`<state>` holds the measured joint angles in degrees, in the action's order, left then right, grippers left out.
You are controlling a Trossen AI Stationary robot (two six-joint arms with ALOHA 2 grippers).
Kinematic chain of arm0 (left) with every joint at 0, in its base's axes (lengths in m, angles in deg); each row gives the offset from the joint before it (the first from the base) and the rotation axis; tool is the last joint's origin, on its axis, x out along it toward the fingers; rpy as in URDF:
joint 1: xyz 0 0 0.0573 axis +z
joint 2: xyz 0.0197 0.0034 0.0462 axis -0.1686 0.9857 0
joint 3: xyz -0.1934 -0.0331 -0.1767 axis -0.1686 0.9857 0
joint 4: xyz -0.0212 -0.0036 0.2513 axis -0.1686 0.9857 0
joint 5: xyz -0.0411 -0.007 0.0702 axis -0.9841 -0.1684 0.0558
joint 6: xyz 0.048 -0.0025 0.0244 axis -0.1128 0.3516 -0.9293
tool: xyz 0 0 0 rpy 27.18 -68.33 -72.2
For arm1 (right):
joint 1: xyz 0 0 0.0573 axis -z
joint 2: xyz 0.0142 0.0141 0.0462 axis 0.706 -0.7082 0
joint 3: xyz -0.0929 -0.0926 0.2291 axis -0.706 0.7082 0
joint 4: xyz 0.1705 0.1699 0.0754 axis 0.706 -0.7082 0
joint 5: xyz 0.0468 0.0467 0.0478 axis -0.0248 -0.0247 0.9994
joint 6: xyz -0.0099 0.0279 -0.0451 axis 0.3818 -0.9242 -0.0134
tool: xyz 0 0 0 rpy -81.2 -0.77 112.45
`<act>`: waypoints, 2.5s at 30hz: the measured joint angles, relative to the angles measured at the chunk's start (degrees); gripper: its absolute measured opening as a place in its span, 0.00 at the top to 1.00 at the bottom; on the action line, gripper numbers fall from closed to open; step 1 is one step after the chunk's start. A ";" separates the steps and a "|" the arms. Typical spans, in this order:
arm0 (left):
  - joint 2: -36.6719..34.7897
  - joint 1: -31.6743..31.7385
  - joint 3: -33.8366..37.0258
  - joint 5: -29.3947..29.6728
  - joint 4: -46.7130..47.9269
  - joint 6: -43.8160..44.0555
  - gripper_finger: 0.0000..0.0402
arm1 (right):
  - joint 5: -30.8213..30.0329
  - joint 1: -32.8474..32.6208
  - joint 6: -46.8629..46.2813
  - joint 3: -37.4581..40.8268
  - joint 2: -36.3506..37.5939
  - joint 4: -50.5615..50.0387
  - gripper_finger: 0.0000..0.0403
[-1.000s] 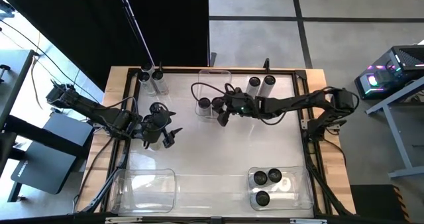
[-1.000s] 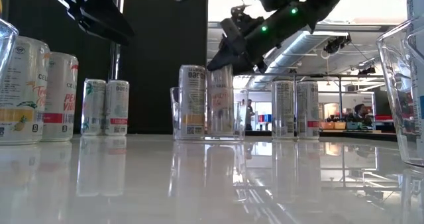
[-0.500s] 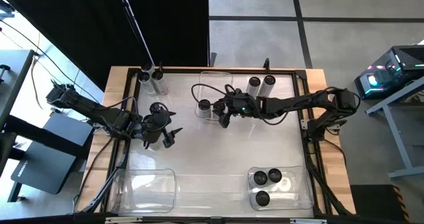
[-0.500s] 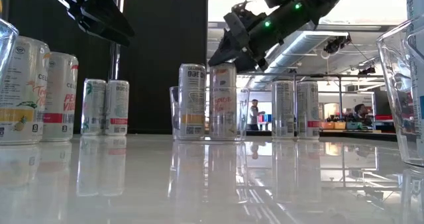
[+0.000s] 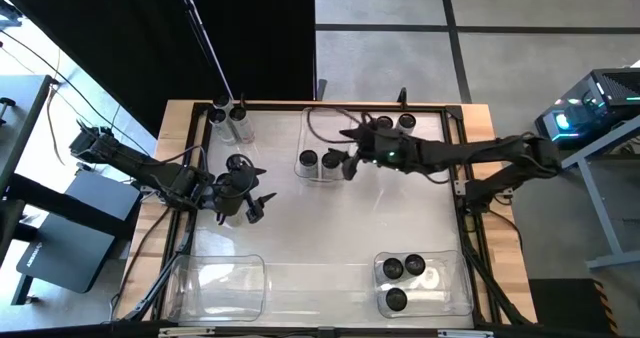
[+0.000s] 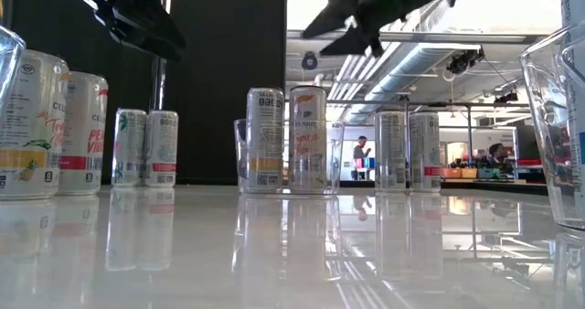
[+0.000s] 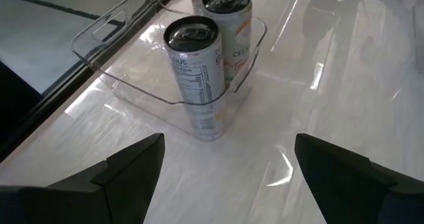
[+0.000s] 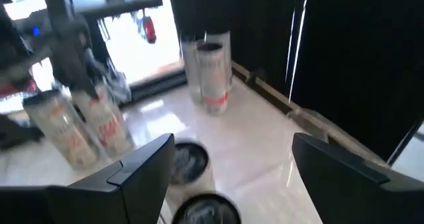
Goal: Sort soda cans
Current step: Put the top left white pink soda can into the bottom left transparent bin
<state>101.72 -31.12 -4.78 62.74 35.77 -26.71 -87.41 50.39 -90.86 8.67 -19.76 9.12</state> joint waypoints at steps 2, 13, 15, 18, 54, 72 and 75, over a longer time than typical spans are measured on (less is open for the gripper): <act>-0.23 0.00 0.00 -0.05 0.22 -0.04 0.17 | -1.35 -0.76 0.12 0.00 2.15 0.11 0.25; -6.49 -6.71 -4.15 -8.24 -3.82 -9.95 0.17 | -6.99 -16.63 6.35 0.01 2.28 -2.19 0.25; -6.35 -9.26 -6.89 -6.43 -2.15 -9.29 0.17 | -6.86 -19.68 7.05 0.02 1.77 -3.94 0.25; -5.07 -10.87 -13.32 -1.95 7.60 -3.53 0.17 | -7.69 -22.76 6.25 0.02 0.83 -5.27 0.25; -5.93 13.60 -20.22 -6.42 45.30 22.60 0.17 | -14.70 -23.73 17.70 0.07 -1.75 -10.48 0.25; 13.26 59.12 -25.92 -31.24 34.30 -34.89 0.17 | -11.10 -19.33 12.61 0.06 -1.75 -7.22 0.25; 15.13 60.58 -29.25 -31.13 34.25 -35.70 0.17 | -11.10 -19.33 12.87 0.07 -1.75 -7.68 0.25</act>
<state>116.85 29.46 -34.03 31.61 70.02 -62.41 -98.51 31.06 -77.99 8.74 -21.51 1.43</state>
